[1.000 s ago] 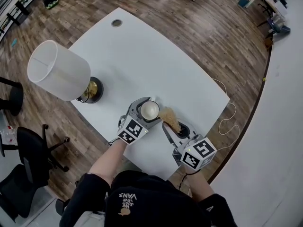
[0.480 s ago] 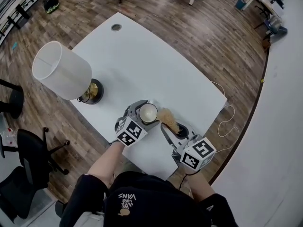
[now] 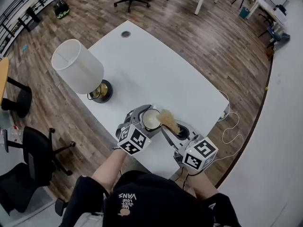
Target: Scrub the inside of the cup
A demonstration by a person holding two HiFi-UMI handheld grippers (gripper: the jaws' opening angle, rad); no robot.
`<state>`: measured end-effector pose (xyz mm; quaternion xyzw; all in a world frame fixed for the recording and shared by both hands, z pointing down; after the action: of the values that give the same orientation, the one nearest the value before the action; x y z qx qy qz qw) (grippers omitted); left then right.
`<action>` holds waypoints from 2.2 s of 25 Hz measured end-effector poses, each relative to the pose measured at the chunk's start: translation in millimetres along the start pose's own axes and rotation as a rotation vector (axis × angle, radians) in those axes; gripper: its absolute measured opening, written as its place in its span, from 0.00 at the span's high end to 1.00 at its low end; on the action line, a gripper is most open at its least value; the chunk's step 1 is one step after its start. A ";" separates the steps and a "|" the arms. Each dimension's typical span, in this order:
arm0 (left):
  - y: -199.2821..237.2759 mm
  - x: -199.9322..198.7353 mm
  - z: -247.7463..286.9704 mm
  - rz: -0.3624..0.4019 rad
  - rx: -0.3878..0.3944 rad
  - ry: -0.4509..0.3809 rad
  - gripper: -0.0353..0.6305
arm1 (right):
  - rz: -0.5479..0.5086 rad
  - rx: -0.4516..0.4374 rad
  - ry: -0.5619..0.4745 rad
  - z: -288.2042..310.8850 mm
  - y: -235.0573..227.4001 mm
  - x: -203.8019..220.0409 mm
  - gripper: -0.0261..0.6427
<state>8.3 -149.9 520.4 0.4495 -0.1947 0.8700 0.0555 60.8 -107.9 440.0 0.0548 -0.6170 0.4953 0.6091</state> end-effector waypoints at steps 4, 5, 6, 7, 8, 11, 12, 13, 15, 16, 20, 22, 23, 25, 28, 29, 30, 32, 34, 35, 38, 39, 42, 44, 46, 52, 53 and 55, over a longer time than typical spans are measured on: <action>-7.5 -10.8 -23.5 0.001 -0.034 0.009 0.31 | -0.024 -0.044 -0.014 -6.3 23.1 -2.8 0.81; -8.7 -13.6 -28.7 0.005 -0.042 0.013 0.31 | -0.030 -0.055 -0.015 -8.1 28.2 -2.8 0.81; -9.6 -16.3 -33.6 0.012 -0.050 0.019 0.31 | -0.036 -0.064 -0.016 -10.0 32.7 -3.0 0.81; -10.6 -19.0 -38.0 0.023 -0.059 0.028 0.31 | -0.041 -0.070 -0.016 -12.2 36.8 -3.2 0.81; -12.2 -21.6 -42.0 0.038 -0.067 0.038 0.31 | -0.046 -0.075 -0.016 -14.9 40.4 -3.0 0.81; -20.2 -30.1 -53.2 0.106 -0.090 0.072 0.31 | -0.070 -0.091 -0.004 -23.9 51.3 0.0 0.81; -23.7 -33.1 -56.9 0.130 -0.096 0.081 0.31 | -0.079 -0.097 0.001 -26.7 55.4 1.4 0.81; -27.4 -36.1 -60.5 0.149 -0.101 0.087 0.31 | -0.086 -0.102 0.007 -29.5 59.0 3.3 0.81; -35.2 -41.5 -65.6 0.182 -0.107 0.099 0.31 | -0.100 -0.111 0.021 -35.4 64.3 7.6 0.81; -38.8 -43.8 -67.0 0.198 -0.111 0.105 0.31 | -0.106 -0.115 0.028 -38.2 65.9 9.5 0.81; -48.5 -49.3 -72.6 0.244 -0.126 0.127 0.31 | -0.142 -0.118 0.090 -44.6 68.9 15.6 0.81; -51.6 -50.6 -77.1 0.255 -0.135 0.136 0.31 | -0.171 -0.108 0.153 -45.4 68.8 20.3 0.81; -52.8 -51.0 -79.4 0.264 -0.140 0.143 0.31 | -0.188 -0.102 0.188 -45.5 69.0 23.2 0.81; -54.6 -51.2 -83.5 0.288 -0.154 0.161 0.31 | -0.228 -0.090 0.258 -45.2 70.2 30.1 0.81; -56.7 -48.4 -86.3 0.323 -0.168 0.198 0.31 | -0.283 -0.097 0.353 -44.7 76.1 43.4 0.81; -57.4 -46.4 -86.8 0.329 -0.169 0.210 0.31 | -0.298 -0.109 0.385 -44.3 79.8 48.3 0.81; -58.4 -44.3 -87.1 0.332 -0.168 0.220 0.31 | -0.310 -0.125 0.415 -43.9 84.3 52.9 0.81; -61.6 -40.3 -87.0 0.338 -0.161 0.236 0.31 | -0.322 -0.159 0.462 -41.9 93.0 59.8 0.81; -65.8 -37.4 -85.8 0.344 -0.150 0.245 0.31 | -0.326 -0.175 0.484 -37.9 97.0 61.3 0.81; -67.5 -36.7 -84.6 0.343 -0.144 0.244 0.31 | -0.326 -0.177 0.487 -35.8 96.9 60.3 0.81; -70.1 -37.7 -80.8 0.333 -0.132 0.234 0.31 | -0.320 -0.172 0.485 -31.5 91.9 53.9 0.81; -70.3 -38.5 -79.8 0.335 -0.131 0.233 0.31 | -0.317 -0.168 0.481 -30.8 89.6 51.0 0.81; -69.5 -41.7 -76.1 0.346 -0.131 0.226 0.31 | -0.313 -0.148 0.465 -28.9 81.0 41.4 0.81; -69.7 -43.1 -73.9 0.355 -0.128 0.223 0.31 | -0.301 -0.135 0.453 -28.9 74.6 36.0 0.81; -69.6 -44.7 -72.1 0.366 -0.124 0.221 0.31 | -0.289 -0.118 0.446 -30.7 68.0 32.5 0.81; -61.2 -46.8 -64.9 0.384 -0.123 0.225 0.31 | -0.294 -0.092 0.530 -42.4 52.9 39.7 0.81; -60.0 -46.5 -63.7 0.387 -0.121 0.228 0.31 | -0.289 -0.104 0.549 -44.1 53.9 43.0 0.81; -59.4 -45.7 -61.3 0.393 -0.114 0.233 0.31 | -0.283 -0.129 0.577 -45.0 58.2 49.0 0.81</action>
<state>4.7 -68.0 468.9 0.2958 -0.3198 0.8976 -0.0677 40.8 -21.8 437.4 -0.0415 -0.4356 0.3608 0.8237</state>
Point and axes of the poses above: the fingertips, and each gripper's own axes: z forward along the fingers, y to its left, x out of its underside, the point moved 3 cm from there along -z, backward along the fingers, and after that the axes turned 9 degrees about z, right-handed, at the moved point
